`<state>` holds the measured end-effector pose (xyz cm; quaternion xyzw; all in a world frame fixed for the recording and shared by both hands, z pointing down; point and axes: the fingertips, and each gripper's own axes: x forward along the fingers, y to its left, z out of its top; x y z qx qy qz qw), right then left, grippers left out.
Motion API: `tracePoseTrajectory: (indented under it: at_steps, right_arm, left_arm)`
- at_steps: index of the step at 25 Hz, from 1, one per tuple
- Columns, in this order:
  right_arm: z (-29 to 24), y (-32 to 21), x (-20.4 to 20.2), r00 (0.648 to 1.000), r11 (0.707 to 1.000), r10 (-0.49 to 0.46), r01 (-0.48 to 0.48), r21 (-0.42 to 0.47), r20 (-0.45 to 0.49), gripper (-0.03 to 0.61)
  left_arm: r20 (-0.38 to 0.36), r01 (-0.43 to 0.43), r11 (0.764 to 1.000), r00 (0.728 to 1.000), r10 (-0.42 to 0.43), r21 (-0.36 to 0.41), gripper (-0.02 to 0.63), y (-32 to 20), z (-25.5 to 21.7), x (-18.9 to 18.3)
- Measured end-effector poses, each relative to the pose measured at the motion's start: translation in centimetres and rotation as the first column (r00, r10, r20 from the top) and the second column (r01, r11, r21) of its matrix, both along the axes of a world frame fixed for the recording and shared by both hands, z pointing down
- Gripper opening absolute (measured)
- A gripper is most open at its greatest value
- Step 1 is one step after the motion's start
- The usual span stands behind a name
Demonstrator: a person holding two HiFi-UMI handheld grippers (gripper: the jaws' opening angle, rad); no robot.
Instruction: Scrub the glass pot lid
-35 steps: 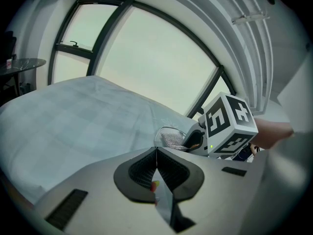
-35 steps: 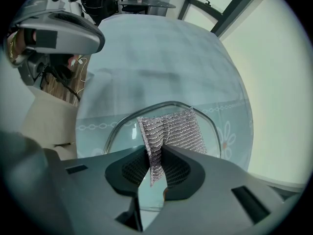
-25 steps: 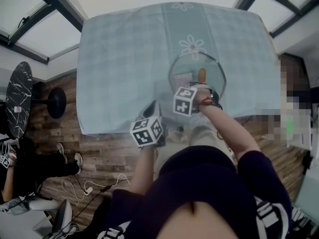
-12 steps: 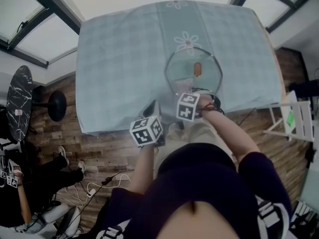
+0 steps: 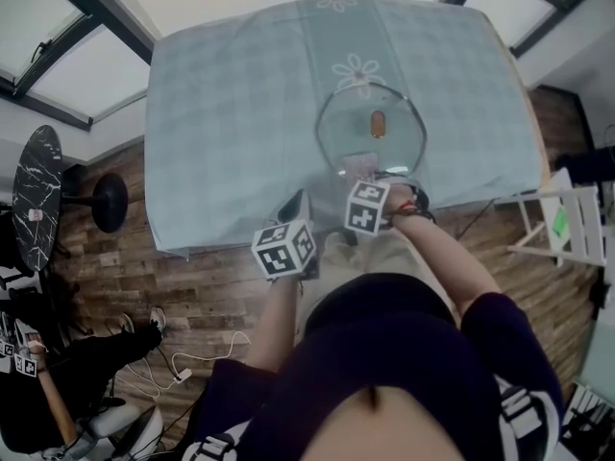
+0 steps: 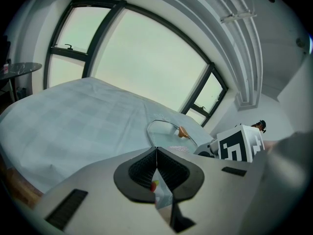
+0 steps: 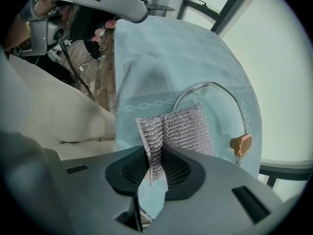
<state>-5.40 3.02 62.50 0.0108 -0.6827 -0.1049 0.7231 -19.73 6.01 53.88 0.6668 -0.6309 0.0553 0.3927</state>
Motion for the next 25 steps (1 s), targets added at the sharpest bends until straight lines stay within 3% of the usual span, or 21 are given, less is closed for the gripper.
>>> tracePoseTrajectory:
  at_steps: [11, 17, 25]
  right_arm:
    - [-0.8, 0.8, 1.2, 0.998, 0.998, -0.03, 0.033, -0.044, 0.061, 0.078]
    - [-3.9, 0.2, 1.9, 0.976, 0.998, -0.018, 0.029, -0.05, 0.217, 0.078]
    - [-7.8, -3.4, 2.7, 0.913, 1.0, 0.013, -0.006, -0.017, 0.408, 0.077]
  left_arm:
    - [0.017, 0.04, 0.999, 0.999, -0.04, -0.001, 0.002, -0.3, -0.6, 0.9]
    - [0.03, 0.096, 0.995, 0.995, -0.096, 0.002, 0.002, -1.6, -1.2, 2.0]
    - [0.039, 0.17, 0.985, 0.985, -0.17, 0.005, 0.002, -3.3, -1.8, 4.5]
